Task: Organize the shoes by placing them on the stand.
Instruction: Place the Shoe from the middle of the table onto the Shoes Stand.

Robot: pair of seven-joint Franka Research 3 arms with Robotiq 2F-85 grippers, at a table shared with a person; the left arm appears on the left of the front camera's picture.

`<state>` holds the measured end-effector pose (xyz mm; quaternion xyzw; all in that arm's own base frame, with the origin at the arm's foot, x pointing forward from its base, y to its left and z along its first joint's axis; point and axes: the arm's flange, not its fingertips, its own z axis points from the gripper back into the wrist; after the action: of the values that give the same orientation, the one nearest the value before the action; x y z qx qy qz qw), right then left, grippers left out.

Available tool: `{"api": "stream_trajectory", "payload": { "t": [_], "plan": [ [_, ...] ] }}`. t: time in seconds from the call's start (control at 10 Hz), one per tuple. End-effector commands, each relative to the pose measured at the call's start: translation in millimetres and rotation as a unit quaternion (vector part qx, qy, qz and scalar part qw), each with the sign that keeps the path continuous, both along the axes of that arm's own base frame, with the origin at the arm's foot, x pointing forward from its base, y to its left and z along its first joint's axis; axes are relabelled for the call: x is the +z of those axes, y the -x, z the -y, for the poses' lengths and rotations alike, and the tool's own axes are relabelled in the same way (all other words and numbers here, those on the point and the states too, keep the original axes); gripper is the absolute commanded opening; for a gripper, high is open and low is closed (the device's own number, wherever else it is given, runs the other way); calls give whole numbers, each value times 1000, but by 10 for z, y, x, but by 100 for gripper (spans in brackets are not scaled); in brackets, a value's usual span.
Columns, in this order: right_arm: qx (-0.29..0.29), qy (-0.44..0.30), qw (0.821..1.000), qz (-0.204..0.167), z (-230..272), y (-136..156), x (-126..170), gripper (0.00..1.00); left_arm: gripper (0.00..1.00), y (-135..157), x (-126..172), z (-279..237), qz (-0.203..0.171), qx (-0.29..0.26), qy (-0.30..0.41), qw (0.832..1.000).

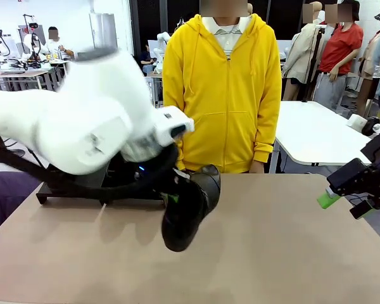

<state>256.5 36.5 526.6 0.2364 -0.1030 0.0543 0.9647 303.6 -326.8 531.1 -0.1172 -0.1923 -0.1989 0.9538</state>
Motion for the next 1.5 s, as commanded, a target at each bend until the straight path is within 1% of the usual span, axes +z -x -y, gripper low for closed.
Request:
{"api": "stream_trajectory", "payload": {
  "t": [0.0,0.1,0.2,0.3,0.4,0.5,0.6,0.7,0.8,0.9,1.0,1.4],
  "plan": [
    [-4,-12,1000,-4,-14,-2,24,100,0,194,281,-945,30,-50,-18,998],
    [-4,-12,1000,-4,-14,-2,24,100,0,242,335,-1302,54,-37,-20,998],
    [-4,-12,1000,-4,-14,-2,24,100,0,276,338,-1708,75,-5,-28,997],
    [-4,-12,1000,-4,-14,-2,24,100,0,265,295,-2096,87,29,-23,996],
    [-4,-12,1000,-4,-14,-2,24,100,0,202,206,-2459,87,55,-7,995],
    [-4,-12,1000,-4,-14,-2,24,100,0,60,87,-2780,88,116,10,989],
    [-4,-12,1000,-4,-14,-2,24,100,0,-51,7,-2973,87,153,19,984],
    [-4,-12,1000,-4,-14,-2,24,100,0,-157,-36,-3081,83,193,25,977],
    [-4,-12,1000,-4,-14,-2,24,100,0,-226,-39,-3125,52,239,30,969],
    [-4,-12,1000,-4,-14,-2,24,100,0,-208,0,-3107,13,278,24,960],
    [-4,-12,1000,-4,-14,-2,24,100,0,-299,185,-3316,60,201,18,978],
    [-4,-12,1000,-4,-14,-2,24,100,0,-299,185,-3316,60,201,18,978]
  ]
}}
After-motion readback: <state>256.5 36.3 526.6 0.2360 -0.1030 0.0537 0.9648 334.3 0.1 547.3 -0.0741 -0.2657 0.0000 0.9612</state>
